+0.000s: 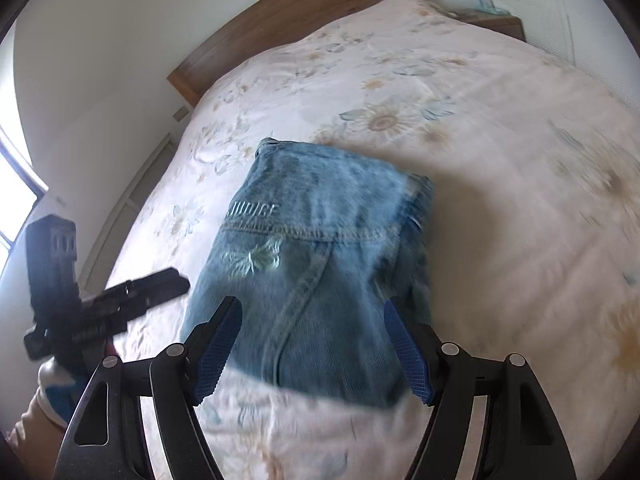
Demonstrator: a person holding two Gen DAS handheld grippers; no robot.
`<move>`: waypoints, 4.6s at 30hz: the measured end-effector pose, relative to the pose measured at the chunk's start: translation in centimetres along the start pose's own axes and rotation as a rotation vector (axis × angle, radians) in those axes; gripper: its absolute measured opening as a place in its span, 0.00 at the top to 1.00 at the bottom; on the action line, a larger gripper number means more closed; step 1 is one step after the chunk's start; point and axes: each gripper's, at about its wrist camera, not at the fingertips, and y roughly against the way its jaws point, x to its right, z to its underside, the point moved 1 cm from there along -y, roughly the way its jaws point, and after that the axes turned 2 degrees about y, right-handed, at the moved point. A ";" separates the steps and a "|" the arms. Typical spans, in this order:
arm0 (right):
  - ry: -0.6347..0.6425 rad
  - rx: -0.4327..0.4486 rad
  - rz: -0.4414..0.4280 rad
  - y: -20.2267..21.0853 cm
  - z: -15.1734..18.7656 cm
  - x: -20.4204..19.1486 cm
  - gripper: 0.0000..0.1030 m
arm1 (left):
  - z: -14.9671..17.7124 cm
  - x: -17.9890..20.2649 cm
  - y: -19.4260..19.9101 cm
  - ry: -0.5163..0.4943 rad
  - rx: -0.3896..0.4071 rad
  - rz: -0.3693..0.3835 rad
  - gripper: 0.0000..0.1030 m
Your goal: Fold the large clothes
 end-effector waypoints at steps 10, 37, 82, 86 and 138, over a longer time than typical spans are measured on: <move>0.069 -0.042 0.114 -11.9 -4.3 1.4 0.27 | -1.3 -1.6 -5.8 -0.067 0.019 0.006 0.42; 0.246 -0.023 0.161 -13.9 -9.1 1.1 0.19 | -0.7 -3.7 -3.3 0.000 0.063 -0.057 0.34; -0.064 -0.111 -0.126 -9.0 -1.6 8.4 0.52 | 2.7 -1.7 -4.6 -0.082 0.109 -0.264 0.32; -0.060 -0.141 -0.135 -9.1 0.2 7.9 0.76 | 2.5 -1.3 -4.8 -0.102 0.096 -0.285 0.32; 0.217 -0.011 0.138 -7.7 -5.8 -0.7 0.63 | 7.1 0.5 0.1 -0.084 0.125 -0.187 0.28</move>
